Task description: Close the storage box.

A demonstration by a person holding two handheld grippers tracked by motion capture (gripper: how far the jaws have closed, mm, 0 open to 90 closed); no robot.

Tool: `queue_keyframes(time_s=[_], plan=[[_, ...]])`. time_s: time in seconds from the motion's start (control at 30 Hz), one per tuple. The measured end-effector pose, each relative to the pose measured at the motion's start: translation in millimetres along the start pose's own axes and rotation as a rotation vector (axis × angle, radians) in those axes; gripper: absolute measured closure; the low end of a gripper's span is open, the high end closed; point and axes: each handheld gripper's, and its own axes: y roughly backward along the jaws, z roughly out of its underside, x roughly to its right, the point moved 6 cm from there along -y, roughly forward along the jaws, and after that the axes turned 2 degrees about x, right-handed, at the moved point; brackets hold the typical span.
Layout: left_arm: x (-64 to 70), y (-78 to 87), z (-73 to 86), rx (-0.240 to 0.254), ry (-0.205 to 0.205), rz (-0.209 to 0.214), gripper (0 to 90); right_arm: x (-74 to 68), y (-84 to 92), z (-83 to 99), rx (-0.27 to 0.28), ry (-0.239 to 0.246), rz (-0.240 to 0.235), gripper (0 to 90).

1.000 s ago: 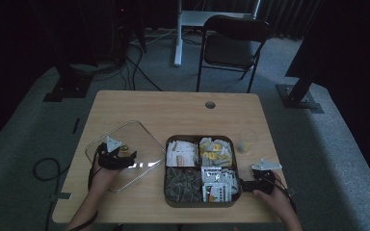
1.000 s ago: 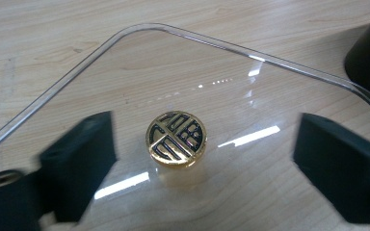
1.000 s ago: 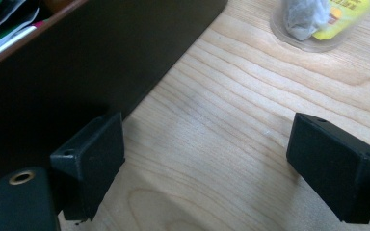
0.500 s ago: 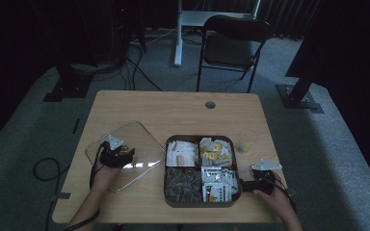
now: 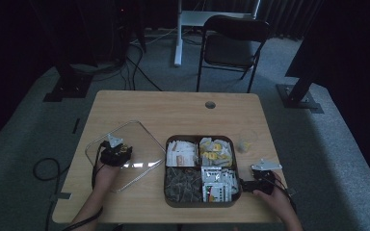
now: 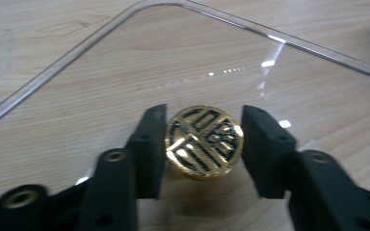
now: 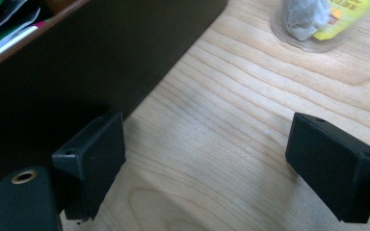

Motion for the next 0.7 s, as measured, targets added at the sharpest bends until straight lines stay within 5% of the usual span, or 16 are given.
queue_keyframes(time_s=[0.13, 0.4, 0.53, 0.7], plan=[[1.5, -0.4, 0.3, 0.0, -0.03, -0.022, 58.2, 0.0, 0.0, 0.0, 0.0, 0.0, 0.0, 13.2], [-0.8, 4.6, -1.5, -0.023, -0.03, 0.002, 58.7, 0.0, 0.0, 0.0, 0.0, -0.001, 0.0, 13.2], [-4.7, 14.7, -7.3, 0.018, -0.022, -0.026, 58.6, 0.0, 0.0, 0.0, 0.0, -0.001, 0.0, 13.2], [-7.5, 29.2, -18.5, 0.029, -0.012, 0.011, 58.7, 0.0, 0.0, 0.0, 0.0, -0.001, 0.0, 13.2]])
